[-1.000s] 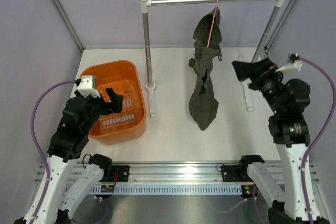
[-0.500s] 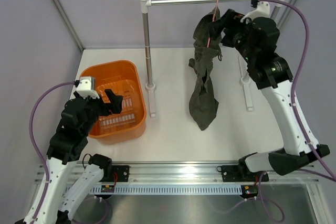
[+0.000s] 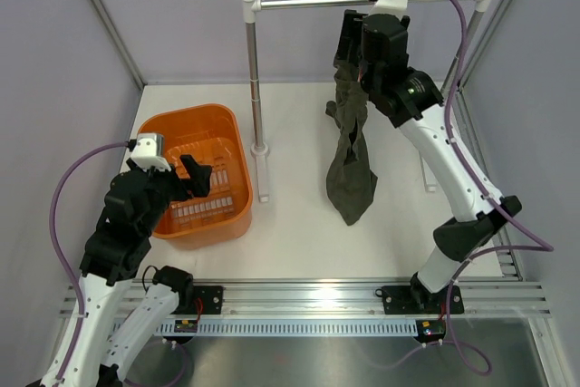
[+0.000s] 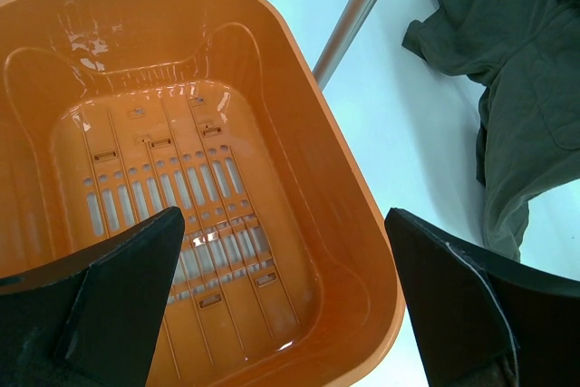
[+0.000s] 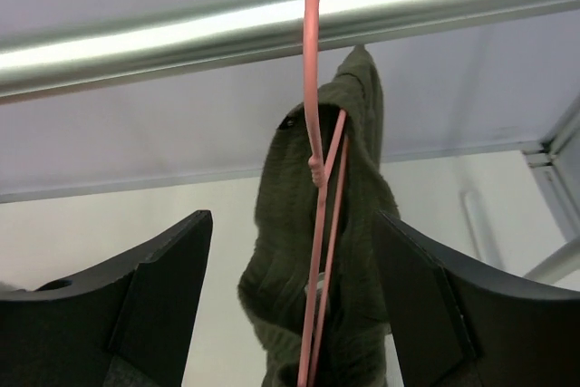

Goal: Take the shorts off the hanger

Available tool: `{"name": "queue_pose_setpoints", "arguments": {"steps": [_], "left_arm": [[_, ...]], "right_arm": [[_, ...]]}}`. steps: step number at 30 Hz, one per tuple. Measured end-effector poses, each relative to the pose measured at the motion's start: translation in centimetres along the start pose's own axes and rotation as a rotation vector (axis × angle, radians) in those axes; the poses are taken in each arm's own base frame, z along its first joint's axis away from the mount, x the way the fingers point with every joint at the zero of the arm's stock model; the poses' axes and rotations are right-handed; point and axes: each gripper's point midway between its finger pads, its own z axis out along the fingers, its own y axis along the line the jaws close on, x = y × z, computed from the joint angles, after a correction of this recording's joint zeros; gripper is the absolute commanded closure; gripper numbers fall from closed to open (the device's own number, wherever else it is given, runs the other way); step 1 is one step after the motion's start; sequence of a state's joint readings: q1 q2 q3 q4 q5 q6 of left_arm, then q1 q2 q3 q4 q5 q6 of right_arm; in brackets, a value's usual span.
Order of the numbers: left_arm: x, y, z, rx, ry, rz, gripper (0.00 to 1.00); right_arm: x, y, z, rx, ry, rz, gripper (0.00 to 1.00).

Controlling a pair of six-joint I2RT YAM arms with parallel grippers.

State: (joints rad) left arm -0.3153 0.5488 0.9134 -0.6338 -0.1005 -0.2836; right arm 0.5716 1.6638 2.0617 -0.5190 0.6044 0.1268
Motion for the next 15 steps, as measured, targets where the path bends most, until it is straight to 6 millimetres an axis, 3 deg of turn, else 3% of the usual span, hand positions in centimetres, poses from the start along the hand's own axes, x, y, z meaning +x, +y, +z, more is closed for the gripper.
{"name": "queue_pose_setpoints", "arguments": {"steps": [7,15], "left_arm": [[0.0,0.0,0.0,0.000,0.000,0.000,0.01],[0.0,0.0,0.0,0.000,0.000,0.000,0.01]], "right_arm": [[0.8,0.2,3.7,0.103,-0.007,-0.096,0.32],[0.3,-0.3,4.7,0.172,-0.026,-0.138,0.39]]}}
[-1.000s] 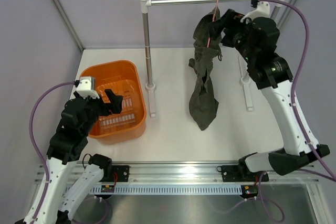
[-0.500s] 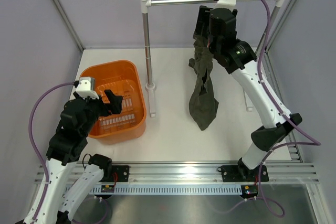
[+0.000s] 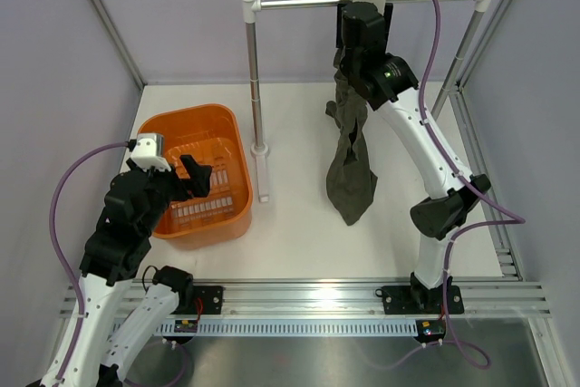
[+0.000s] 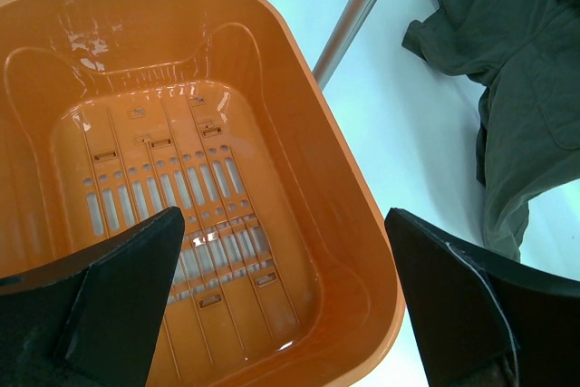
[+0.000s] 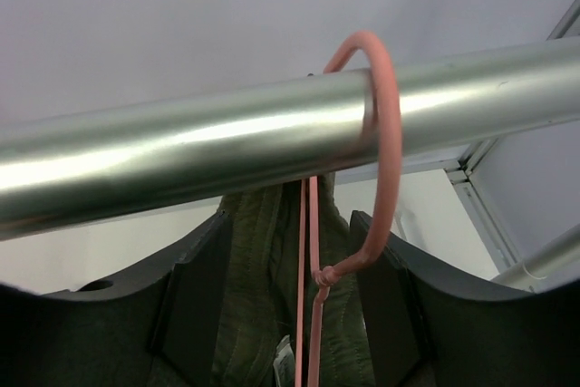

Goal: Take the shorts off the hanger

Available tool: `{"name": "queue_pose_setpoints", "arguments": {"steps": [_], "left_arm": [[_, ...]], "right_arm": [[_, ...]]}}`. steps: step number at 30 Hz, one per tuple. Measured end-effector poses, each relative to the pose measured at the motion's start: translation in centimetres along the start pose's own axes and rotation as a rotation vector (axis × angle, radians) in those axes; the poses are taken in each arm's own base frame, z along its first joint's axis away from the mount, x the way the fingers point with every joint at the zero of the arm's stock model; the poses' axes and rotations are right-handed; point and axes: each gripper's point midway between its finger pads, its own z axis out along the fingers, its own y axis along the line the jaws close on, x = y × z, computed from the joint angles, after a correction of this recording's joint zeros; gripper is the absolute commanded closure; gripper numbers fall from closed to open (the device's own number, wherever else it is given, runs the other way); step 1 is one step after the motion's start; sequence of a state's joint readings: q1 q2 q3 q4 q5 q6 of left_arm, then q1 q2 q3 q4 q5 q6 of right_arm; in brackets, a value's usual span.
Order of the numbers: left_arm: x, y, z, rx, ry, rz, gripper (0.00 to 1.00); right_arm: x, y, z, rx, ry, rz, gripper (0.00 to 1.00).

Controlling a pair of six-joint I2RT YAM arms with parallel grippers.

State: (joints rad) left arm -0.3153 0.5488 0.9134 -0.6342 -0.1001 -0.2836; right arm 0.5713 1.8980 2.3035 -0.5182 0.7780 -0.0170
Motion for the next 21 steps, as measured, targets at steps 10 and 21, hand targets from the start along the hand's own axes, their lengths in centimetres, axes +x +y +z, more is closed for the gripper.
{"name": "queue_pose_setpoints", "arguments": {"steps": [10,21], "left_arm": [[0.0,0.0,0.0,0.000,0.000,0.000,0.01],[0.0,0.0,0.0,-0.001,0.000,0.000,0.01]], "right_arm": [[0.9,-1.1,0.7,0.039,0.018,-0.007,0.46],[2.3,-2.3,2.2,0.052,0.049,0.014,0.57]]}}
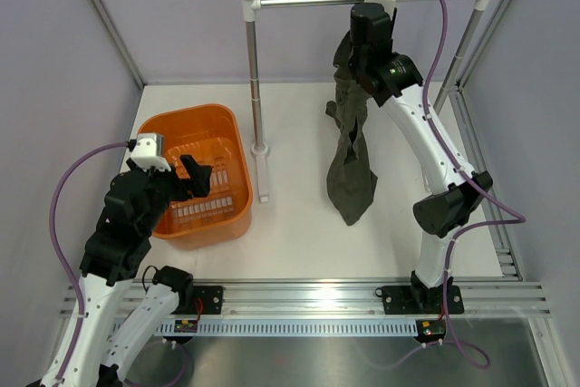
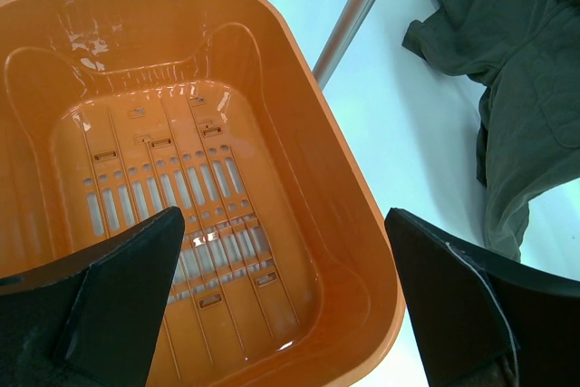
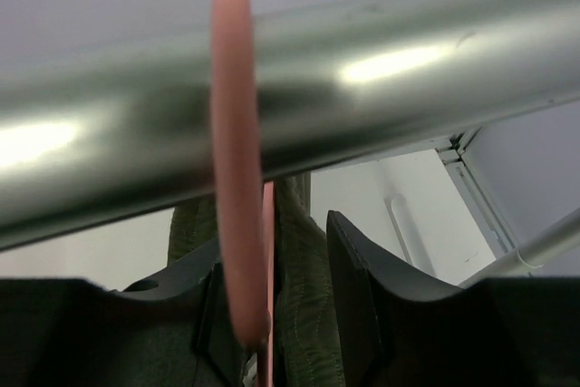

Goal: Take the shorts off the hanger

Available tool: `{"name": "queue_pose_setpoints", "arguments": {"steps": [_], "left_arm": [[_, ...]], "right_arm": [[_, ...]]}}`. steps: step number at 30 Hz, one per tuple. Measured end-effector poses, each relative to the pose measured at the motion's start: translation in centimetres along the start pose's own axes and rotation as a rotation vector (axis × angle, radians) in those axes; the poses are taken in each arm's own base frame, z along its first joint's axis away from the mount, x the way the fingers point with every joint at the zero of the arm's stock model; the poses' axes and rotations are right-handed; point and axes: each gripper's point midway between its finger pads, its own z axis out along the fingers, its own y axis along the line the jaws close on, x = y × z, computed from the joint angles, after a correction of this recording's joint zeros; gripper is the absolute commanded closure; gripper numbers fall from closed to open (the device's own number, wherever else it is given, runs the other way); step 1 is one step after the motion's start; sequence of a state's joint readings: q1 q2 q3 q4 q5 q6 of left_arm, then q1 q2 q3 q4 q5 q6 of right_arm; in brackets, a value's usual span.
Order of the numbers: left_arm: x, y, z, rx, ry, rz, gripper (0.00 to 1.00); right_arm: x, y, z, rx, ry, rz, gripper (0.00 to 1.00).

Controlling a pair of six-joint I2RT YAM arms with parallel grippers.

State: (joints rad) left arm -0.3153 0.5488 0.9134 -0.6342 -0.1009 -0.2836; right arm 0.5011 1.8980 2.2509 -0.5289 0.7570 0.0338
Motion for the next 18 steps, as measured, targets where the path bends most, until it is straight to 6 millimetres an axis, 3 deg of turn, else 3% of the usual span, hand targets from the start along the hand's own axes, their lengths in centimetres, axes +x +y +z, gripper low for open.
{"name": "queue_pose_setpoints", "arguments": {"steps": [4,8,18], "left_arm": [[0.01,0.00,0.01,0.000,0.000,0.000,0.01],[0.01,0.00,0.02,0.000,0.001,0.000,0.01],[0.05,0.01,0.05,-0.001,0.003,0.000,0.01]], "right_arm": [[-0.02,0.21,0.00,-0.014,0.001,-0.002,0.70],[-0.05,0.26,0.01,-0.019,0.000,-0.009,1.00],[-0.13,0.38,-0.01,-0.029,-0.002,-0.011,1.00]]}}
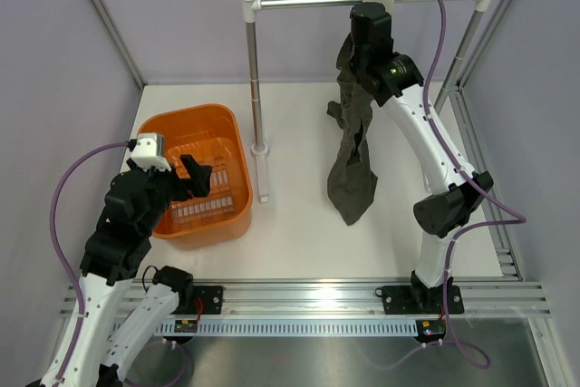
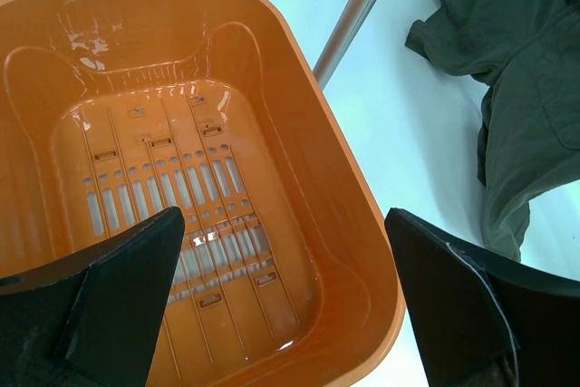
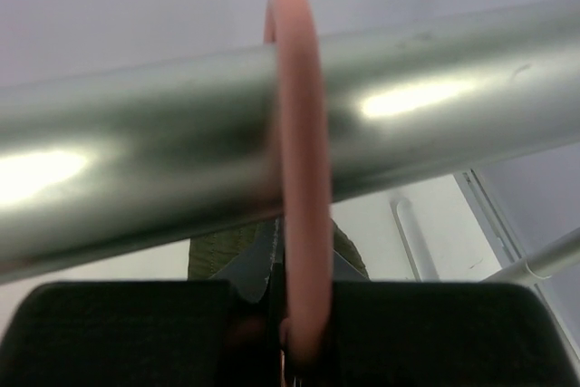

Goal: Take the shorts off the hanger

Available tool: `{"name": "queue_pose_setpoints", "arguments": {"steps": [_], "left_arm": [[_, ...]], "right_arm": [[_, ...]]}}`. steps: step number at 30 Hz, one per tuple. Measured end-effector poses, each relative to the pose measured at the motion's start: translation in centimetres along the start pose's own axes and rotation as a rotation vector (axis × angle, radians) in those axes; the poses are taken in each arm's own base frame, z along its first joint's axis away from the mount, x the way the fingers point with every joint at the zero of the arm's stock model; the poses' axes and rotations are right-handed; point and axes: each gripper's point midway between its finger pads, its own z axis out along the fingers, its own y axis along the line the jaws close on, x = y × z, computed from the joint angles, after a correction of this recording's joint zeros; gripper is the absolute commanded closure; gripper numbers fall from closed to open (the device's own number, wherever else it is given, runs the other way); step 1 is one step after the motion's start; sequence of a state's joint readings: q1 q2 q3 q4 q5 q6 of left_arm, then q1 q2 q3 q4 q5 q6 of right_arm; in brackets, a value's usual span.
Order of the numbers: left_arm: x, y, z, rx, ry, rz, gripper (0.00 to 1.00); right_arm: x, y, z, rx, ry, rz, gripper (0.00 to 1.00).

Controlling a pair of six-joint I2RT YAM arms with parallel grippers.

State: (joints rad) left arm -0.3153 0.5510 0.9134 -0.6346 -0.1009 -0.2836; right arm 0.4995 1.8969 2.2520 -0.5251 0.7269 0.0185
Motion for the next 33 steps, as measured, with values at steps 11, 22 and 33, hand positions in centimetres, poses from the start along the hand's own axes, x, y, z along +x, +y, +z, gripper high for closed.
{"name": "queue_pose_setpoints", "arguments": {"steps": [11,22,33], "left_arm": [[0.0,0.0,0.1,-0.001,0.002,0.000,0.01],[0.6,-0.2,0.5,0.010,0.027,0.006,0.01],[-0.8,-3.5,1.8,0.138,0.084,-0.002,0.01]], "right_arm": [[-2.1,-0.7,-2.9,-0.101,-0.010,-0.002,1.00],[-2.6,-2.4,-8.0,-0.223,0.017,0.061,1.00],[5.5,-3.7,-15.9,-0.385,0.209,0.051,1.00]]}}
